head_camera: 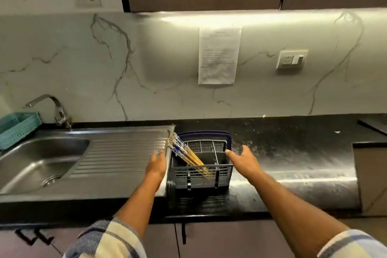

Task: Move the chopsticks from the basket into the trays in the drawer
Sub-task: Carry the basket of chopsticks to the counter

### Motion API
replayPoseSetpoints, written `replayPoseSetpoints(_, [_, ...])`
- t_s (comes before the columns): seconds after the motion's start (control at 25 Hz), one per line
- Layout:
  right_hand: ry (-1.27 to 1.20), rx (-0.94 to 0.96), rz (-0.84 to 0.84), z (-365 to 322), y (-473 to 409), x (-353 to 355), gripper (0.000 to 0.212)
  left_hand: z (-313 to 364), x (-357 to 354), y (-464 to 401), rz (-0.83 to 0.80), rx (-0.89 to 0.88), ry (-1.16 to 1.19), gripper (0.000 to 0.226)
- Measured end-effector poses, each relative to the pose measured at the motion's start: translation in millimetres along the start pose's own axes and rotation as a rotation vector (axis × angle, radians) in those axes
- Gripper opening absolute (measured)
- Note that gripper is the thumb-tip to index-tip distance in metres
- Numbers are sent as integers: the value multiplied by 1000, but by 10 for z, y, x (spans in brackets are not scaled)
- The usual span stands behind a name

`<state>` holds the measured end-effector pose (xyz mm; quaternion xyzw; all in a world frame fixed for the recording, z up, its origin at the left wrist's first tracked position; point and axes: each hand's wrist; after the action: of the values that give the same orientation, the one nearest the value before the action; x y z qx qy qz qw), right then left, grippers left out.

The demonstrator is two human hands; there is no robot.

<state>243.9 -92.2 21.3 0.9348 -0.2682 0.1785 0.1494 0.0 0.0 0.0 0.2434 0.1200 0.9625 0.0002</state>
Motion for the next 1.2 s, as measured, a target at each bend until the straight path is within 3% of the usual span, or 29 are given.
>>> replayPoseSetpoints(0.08, [-87,-100,-42,189,-140,-162,77,-201,-176,-121,-82,36,24,58])
replayPoseSetpoints(0.2, [-203,-214,-130,412,-261,-375,48,-383,-370,-139,-203,61,5,53])
replayPoseSetpoints(0.44, [-304,-259,-106,428,-332,-420,21,-395,-424,-55,-78,38,1,41])
replayPoseSetpoints(0.56, [-281,-261,-165,506,-37,-353,21,-500,-279,191,-103,80,26,33])
replayPoseSetpoints(0.76, [-322,-231,-330,893,712,-192,27,-1109,-66,1230,-3,127,82,36])
replayPoseSetpoints(1.0, [-229,-166,-645,1348,1689,2,26,-1849,87,2837,212,255,217,26])
replayPoseSetpoints(1.2, [-81,-186,-866,1606,2485,8,16,-2357,71,4082,365,415,258,34])
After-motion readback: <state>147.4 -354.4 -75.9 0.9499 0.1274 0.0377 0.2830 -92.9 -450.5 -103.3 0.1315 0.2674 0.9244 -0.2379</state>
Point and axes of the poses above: each hand's wrist, its own y-axis away from the middle knuckle, its own x-axis out of the back of the hand, z = x × y, and after that the axes turned 7 degrees about -y, right-handed
